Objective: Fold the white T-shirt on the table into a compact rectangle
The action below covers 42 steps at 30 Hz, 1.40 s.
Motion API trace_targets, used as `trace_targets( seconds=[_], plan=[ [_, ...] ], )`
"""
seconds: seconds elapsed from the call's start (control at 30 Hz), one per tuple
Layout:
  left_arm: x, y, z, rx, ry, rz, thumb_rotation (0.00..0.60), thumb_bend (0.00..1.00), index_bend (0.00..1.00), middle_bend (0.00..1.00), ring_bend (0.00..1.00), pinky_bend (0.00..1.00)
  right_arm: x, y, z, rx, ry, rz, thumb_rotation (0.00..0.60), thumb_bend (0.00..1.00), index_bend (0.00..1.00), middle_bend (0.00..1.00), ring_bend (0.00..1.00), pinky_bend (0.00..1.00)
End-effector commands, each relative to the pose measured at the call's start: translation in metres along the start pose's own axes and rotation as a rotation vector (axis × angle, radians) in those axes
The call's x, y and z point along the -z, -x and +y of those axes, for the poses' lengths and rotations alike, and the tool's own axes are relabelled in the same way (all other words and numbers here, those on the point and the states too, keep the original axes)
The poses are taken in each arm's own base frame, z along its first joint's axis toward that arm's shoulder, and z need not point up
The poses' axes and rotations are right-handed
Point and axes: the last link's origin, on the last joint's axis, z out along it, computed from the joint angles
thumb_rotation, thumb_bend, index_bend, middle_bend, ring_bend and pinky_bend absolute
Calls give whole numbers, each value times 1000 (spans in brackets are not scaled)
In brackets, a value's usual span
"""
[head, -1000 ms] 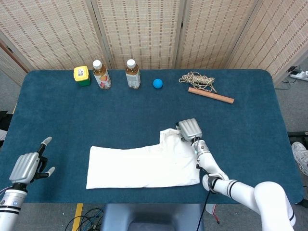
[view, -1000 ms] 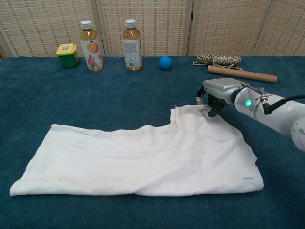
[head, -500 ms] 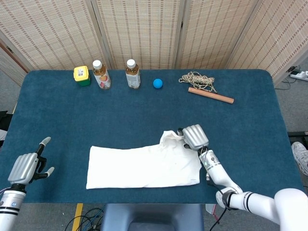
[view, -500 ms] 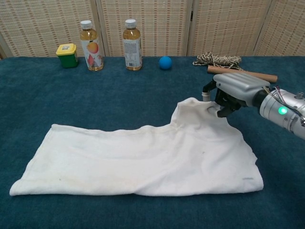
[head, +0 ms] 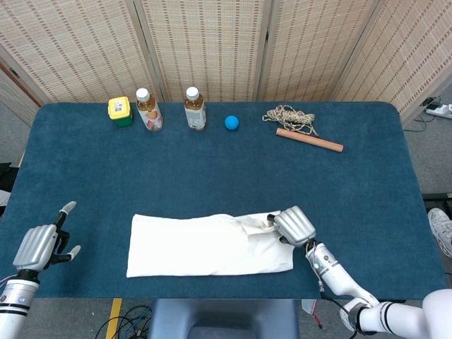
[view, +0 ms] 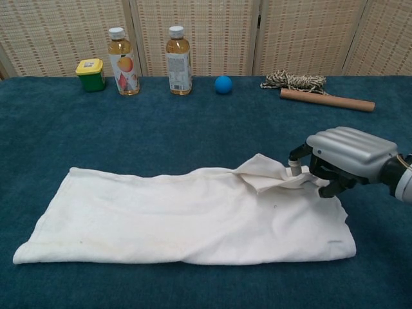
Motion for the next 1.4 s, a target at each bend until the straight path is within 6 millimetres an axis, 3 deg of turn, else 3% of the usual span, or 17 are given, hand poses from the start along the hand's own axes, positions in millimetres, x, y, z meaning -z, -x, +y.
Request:
trace_targets(
  seconds=[0.03,0.23,0.47,0.9,1.13,1.4],
  plan=[
    [0,0,0,-2,1,-2,600,295,0,907,894,1000,4,0,2,8,-1,-4,600,575,615,958,945,960],
    [0,-1,1,-2,1,0,600,295,0,907,894,1000,15,0,4,48,-25,-38,600,576,409,957,946,959],
    [-2,-1,2,-2,4,-1,600,295,0,907,894,1000,27,-4,3,82,-47,-82,600,576,240,953,946,960],
    [-2,-3,2,-1,5,4,600,295,0,907,894,1000,49,-9,-3,61,-79,-134,600,576,229,954,945,959],
    [-1,-2,2,-4,6,2,600,295,0,907,894,1000,54,6,-2,77,-71,-206,600,576,229,954,945,959],
    [-5,-1,3,-52,49,4,600,295,21,907,894,1000,62,-15,-2,19,-67,-99,600,576,229,954,945,959]
  ],
)
